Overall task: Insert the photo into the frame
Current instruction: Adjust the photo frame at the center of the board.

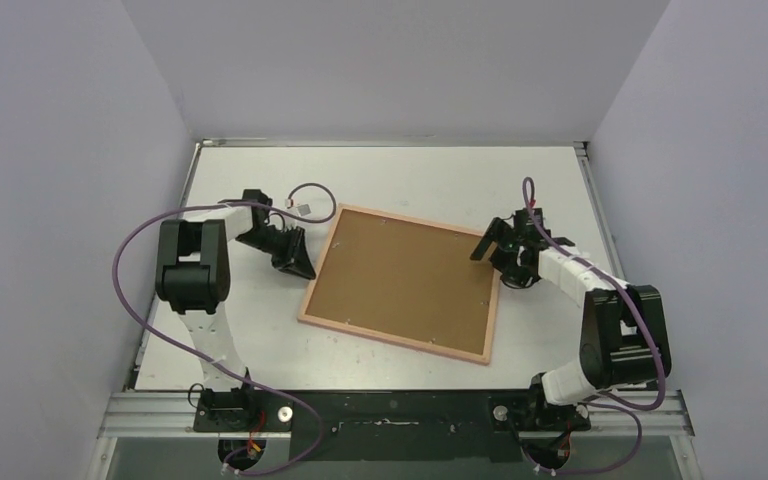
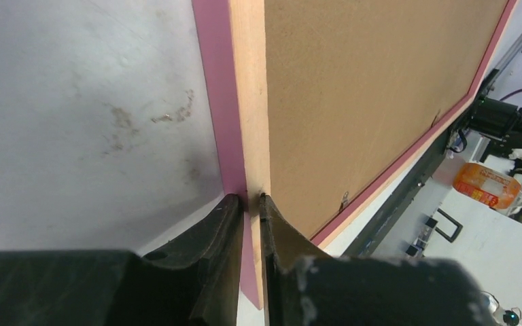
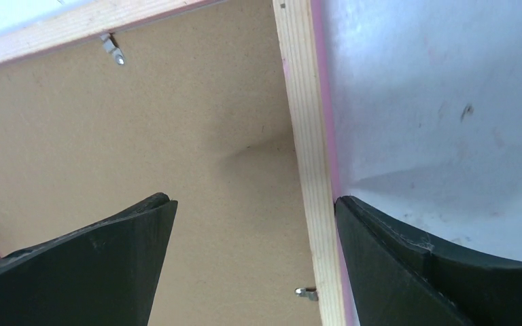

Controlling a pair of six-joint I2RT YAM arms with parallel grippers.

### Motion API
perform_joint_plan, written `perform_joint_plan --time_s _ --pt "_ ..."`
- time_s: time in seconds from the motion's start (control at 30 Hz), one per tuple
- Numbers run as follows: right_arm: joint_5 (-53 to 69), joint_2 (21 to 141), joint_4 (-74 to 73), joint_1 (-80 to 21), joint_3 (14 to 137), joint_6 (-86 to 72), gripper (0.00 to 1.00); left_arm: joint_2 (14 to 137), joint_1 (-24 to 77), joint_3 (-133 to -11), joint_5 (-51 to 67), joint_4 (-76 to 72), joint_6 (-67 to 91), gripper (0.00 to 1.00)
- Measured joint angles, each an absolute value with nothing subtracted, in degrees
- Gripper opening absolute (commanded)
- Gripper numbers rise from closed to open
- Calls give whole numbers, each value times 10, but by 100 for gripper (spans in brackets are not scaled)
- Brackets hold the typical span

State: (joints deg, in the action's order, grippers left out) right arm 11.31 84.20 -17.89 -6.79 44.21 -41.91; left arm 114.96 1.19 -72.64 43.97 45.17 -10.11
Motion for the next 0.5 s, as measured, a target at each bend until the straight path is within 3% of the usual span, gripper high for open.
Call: perform_joint_plan --time_s 0.23,0.5 --pt "66 852 -228 -76 570 -384 90 1144 27 -693 462 479 -108 25" --pt "51 868 -157 -195 607 -411 90 1144 14 -710 472 483 -76 26"
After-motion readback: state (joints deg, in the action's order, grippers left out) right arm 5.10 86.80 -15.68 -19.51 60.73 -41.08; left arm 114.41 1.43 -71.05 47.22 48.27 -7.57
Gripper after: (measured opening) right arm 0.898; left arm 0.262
